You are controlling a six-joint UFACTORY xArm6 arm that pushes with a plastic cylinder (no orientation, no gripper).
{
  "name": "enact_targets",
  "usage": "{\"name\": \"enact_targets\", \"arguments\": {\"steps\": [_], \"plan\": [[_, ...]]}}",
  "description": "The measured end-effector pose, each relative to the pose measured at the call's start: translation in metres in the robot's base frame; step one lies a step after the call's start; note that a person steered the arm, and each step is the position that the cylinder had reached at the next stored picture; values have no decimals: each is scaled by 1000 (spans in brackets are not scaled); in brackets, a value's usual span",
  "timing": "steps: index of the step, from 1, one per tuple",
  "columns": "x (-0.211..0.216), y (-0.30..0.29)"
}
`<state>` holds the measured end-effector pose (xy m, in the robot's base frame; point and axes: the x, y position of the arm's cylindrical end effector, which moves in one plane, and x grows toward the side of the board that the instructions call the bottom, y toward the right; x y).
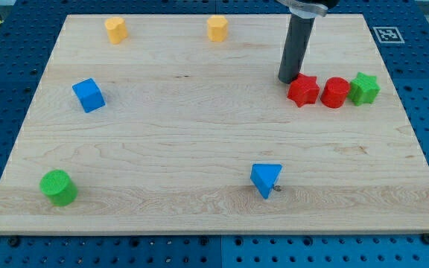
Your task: Place your arm at the center of the board
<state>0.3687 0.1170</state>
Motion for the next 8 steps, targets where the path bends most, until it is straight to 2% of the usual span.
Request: {"name": "enact_targets", "arguments": {"steps": [2, 4, 6, 8], "plan": [[0, -23], [-3, -97], [35, -112], [36, -112]]}}
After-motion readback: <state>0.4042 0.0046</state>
